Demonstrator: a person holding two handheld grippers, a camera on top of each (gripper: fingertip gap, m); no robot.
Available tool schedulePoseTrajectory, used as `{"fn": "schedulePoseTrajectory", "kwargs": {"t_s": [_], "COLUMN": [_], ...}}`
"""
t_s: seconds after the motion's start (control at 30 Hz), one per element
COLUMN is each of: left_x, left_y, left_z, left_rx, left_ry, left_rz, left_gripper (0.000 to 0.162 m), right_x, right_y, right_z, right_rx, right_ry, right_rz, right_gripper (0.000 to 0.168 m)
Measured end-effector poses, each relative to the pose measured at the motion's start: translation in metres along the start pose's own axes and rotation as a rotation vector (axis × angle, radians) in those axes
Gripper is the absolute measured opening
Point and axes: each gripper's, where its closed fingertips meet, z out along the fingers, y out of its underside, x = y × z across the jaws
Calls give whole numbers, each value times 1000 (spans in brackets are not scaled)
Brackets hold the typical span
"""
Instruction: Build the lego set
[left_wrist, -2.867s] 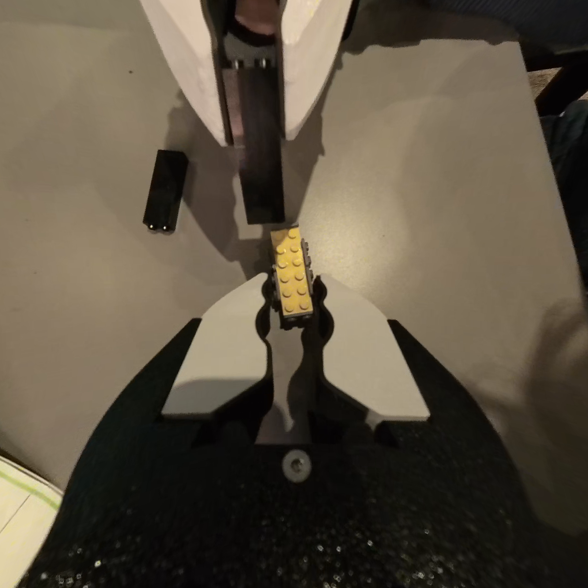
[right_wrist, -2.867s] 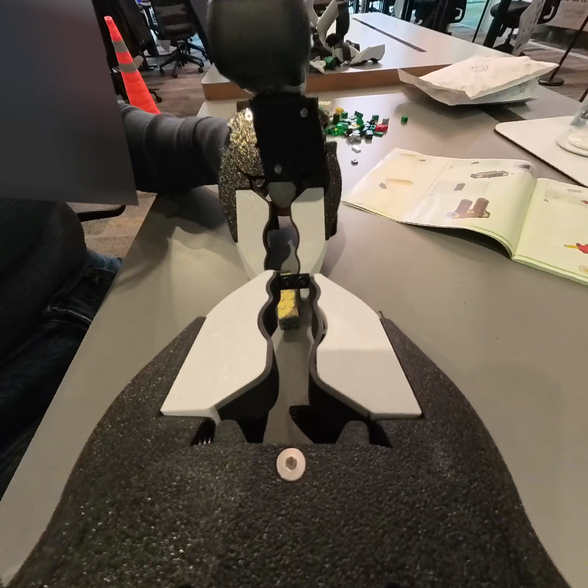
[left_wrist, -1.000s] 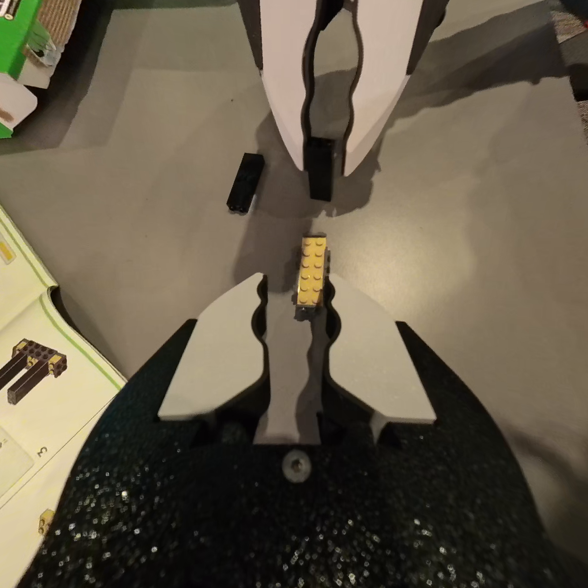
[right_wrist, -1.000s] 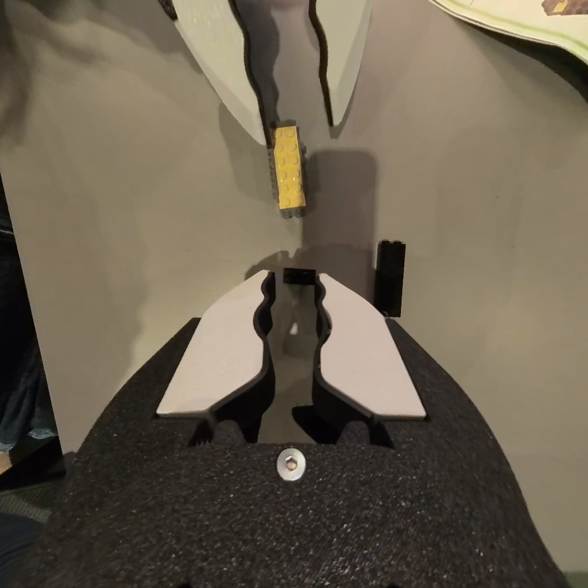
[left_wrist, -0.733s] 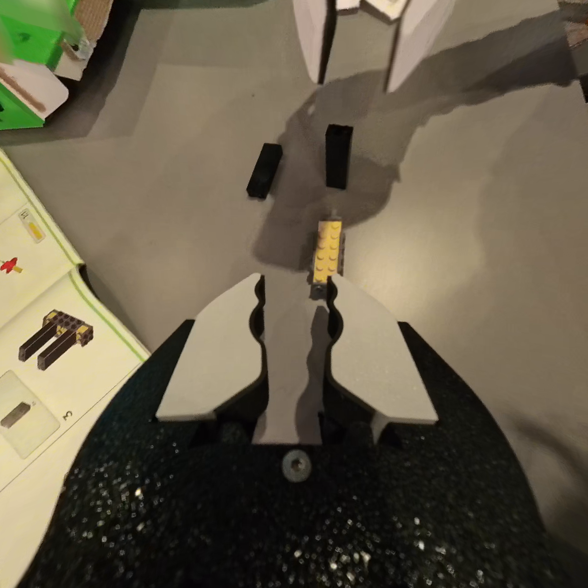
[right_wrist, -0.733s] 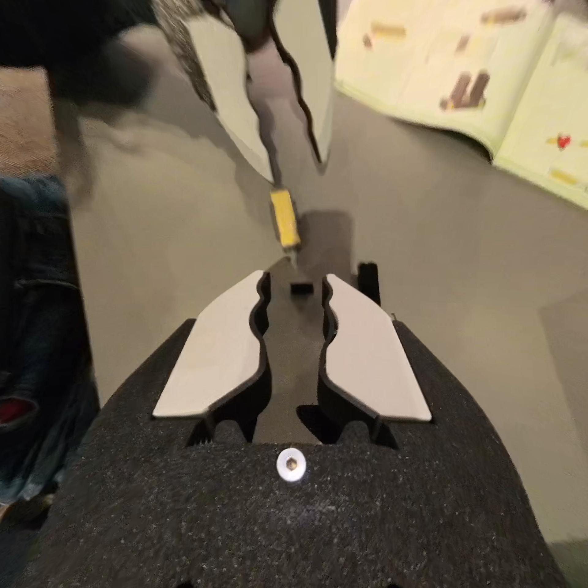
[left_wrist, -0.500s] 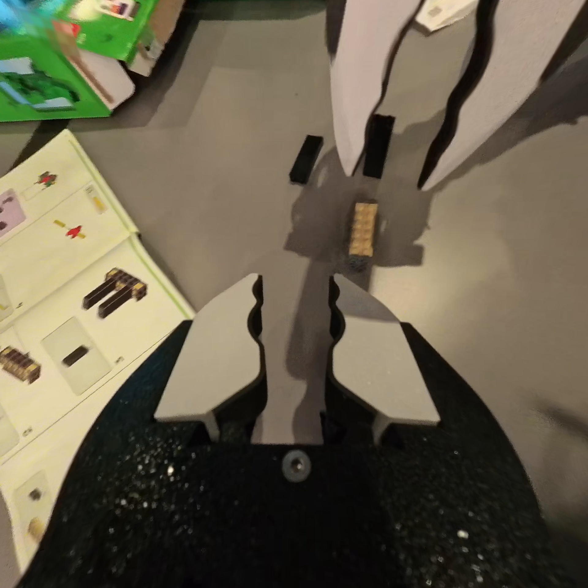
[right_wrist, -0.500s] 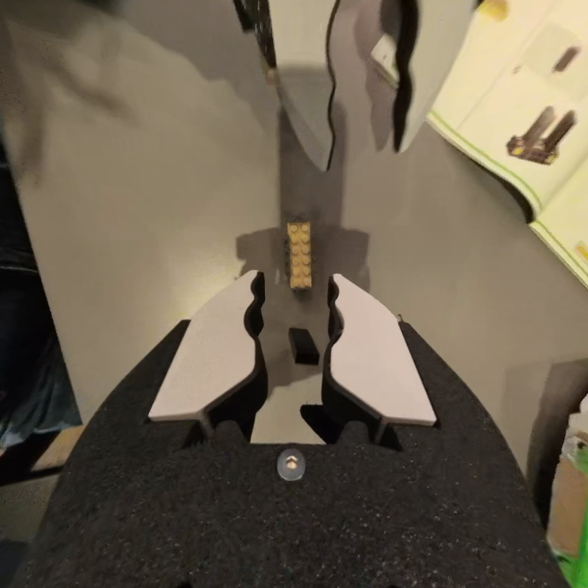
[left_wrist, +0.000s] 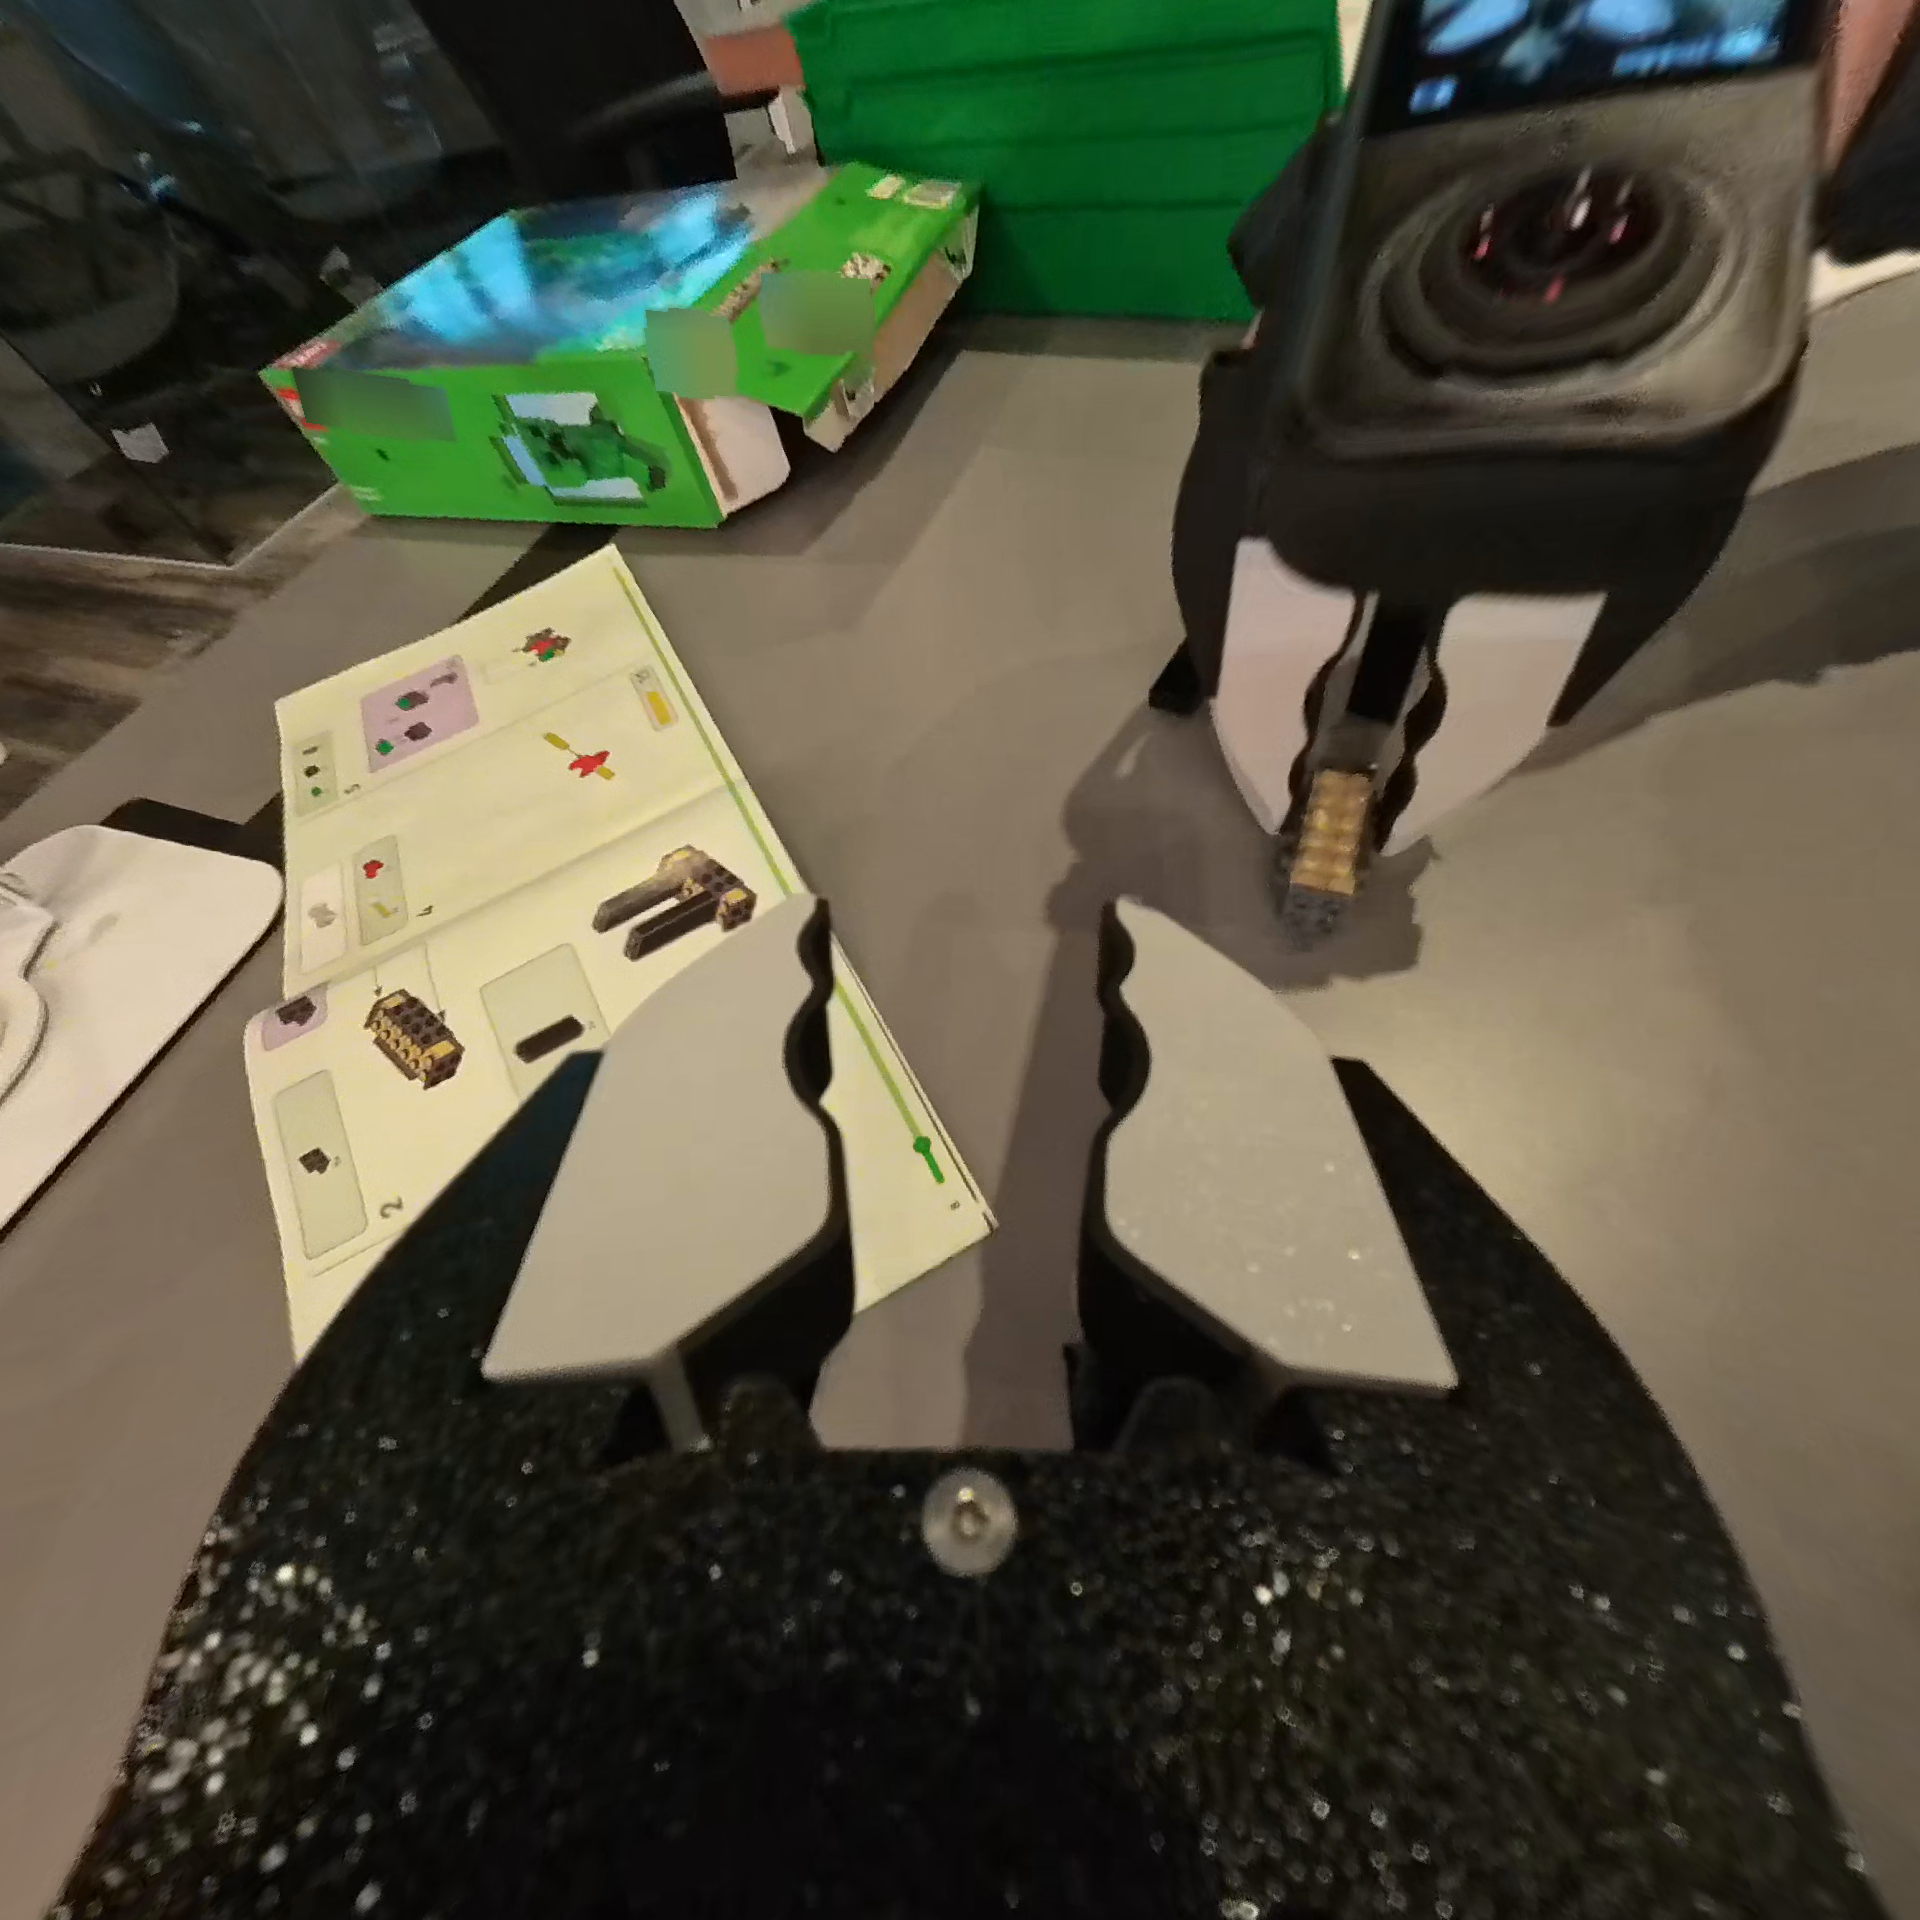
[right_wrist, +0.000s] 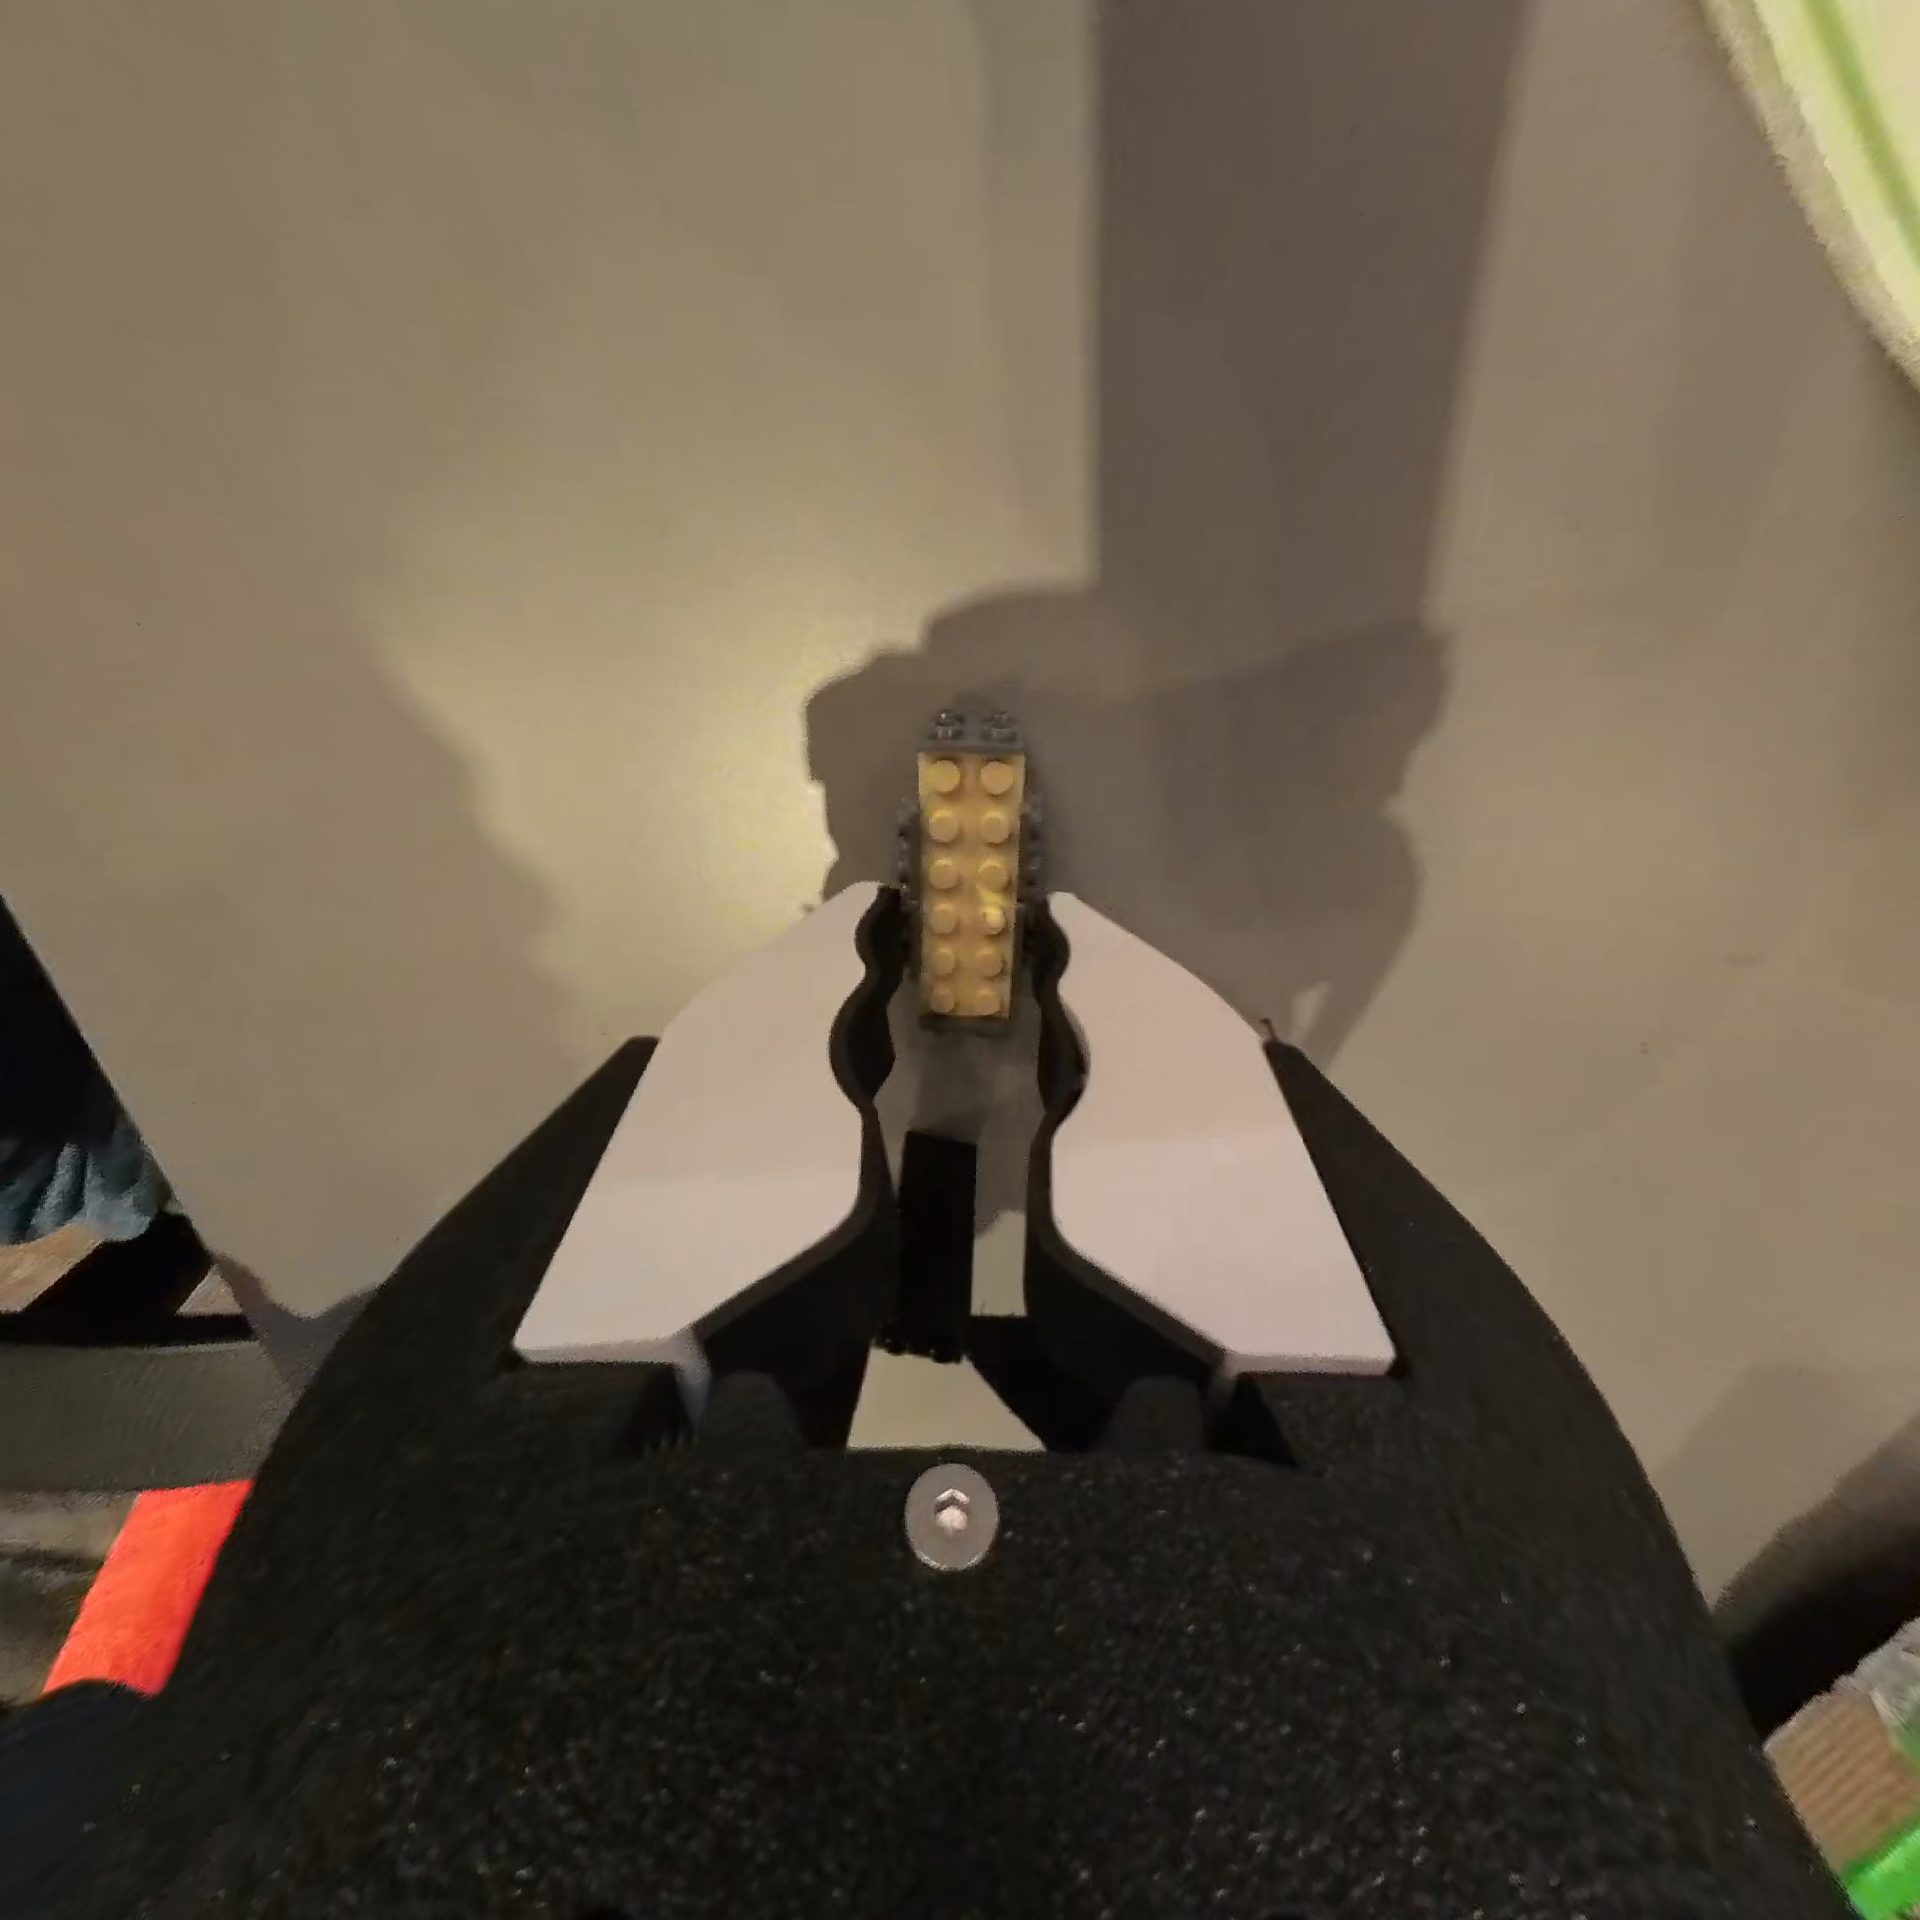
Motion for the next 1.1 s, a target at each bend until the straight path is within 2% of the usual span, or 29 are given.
{"fn": "schedulePoseTrajectory", "kwargs": {"t_s": [0.03, 0.13, 0.3, 0.4, 0.5, 0.67, 0.9, 1.1], "left_x": [0, 1, 14, 21, 32, 45, 62, 68], "left_y": [-2, -13, -52, -70, -84, -103, -107, -109], "left_z": [-1, -3, -11, -17, -17, -18, -13, -14], "left_rx": [16, 104, 413, 558, 637, 747, 721, 747], "left_ry": [1, 23, 170, 234, 295, 367, 417, 436], "left_rz": [-4, -45, -176, -222, -246, -260, -197, -171], "left_gripper": [51, 61, 70, 70, 67, 59, 46, 26], "right_x": [2, 18, 37, 26, 18, 11, 4, -2], "right_y": [-3, -20, -56, -68, -71, -65, -64, -67], "right_z": [-5, -37, -111, -136, -148, -155, -147, -145], "right_rx": [32, 227, 734, 1005, 1191, 1330, 1298, 1290], "right_ry": [21, 150, 368, 330, 257, 160, 184, 189], "right_rz": [-4, -16, -38, -60, -55, -45, -93, -124], "right_gripper": [24, 23, 24, 24, 24, 23, 23, 23]}}
